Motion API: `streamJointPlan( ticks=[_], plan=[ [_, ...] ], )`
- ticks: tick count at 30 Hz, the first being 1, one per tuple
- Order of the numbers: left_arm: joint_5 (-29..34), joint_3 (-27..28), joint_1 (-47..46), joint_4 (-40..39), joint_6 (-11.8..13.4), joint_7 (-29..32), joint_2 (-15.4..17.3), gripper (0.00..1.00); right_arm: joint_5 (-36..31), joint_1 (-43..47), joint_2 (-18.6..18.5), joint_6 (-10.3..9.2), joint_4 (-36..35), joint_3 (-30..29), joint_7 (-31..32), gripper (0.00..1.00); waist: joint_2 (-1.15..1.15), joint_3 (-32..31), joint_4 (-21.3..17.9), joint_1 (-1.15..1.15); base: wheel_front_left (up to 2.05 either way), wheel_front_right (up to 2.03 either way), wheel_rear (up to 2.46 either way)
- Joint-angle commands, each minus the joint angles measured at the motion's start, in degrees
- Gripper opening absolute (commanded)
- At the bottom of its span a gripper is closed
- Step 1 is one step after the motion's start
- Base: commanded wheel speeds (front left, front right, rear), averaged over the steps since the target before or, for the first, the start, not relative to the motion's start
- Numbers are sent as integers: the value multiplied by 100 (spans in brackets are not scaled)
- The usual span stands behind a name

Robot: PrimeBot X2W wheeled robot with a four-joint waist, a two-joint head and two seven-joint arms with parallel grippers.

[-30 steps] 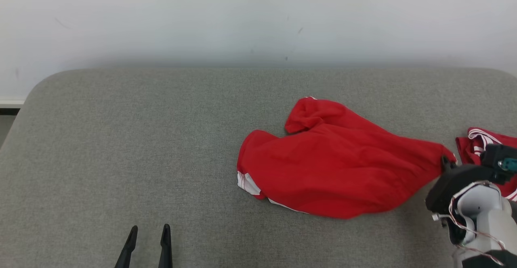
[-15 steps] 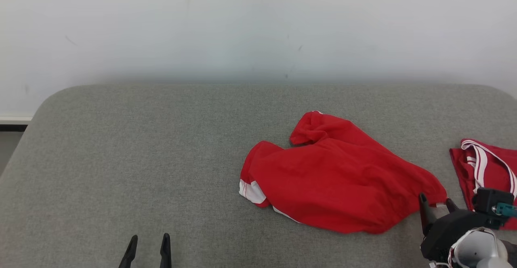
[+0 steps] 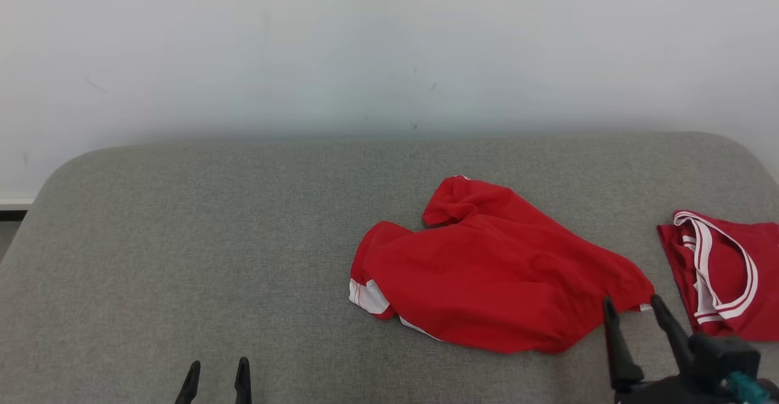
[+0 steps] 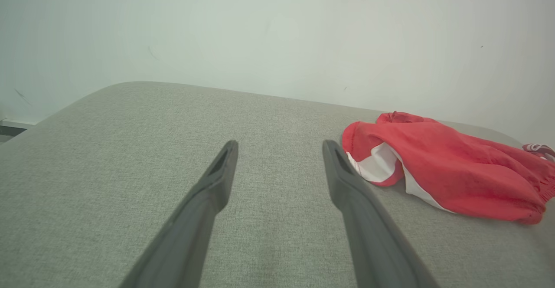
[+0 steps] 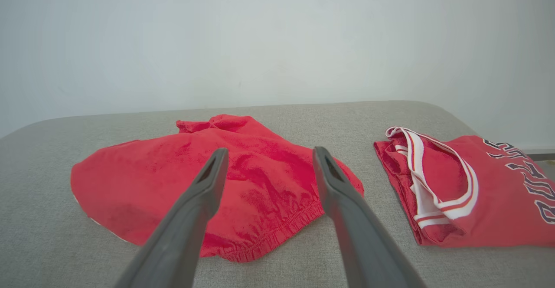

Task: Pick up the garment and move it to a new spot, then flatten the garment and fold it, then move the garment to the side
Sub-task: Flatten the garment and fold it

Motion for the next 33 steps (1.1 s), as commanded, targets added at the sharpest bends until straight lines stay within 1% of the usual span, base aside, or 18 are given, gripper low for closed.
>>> streamJointPlan(
  ticks=[1,2,5,12,16,33],
  plan=[
    [-6,21,51,12,-7,-17,-2,100,-38,97,-2,-13,-22,91,-142,100,0,-16,-12,1,0,0,0],
    [-1,37,62,47,-3,-17,-1,100,-149,222,-3,-13,-28,234,-411,100,0,-44,-23,1,0,0,0],
    [16,61,79,100,5,-17,-2,100,-230,363,-3,-13,72,325,-741,100,0,-84,-37,1,0,0,0],
    [48,140,106,187,17,-17,-2,100,-244,455,-2,-13,497,343,-1136,100,0,-149,-75,1,0,0,0],
    [50,147,117,211,15,-17,-2,100,-198,391,-2,-13,652,341,-1202,100,0,-166,-76,1,0,0,0],
    [84,137,87,225,11,-17,-2,100,-91,269,-1,-13,779,392,-1201,100,0,-147,-175,1,0,0,0]
  ],
)
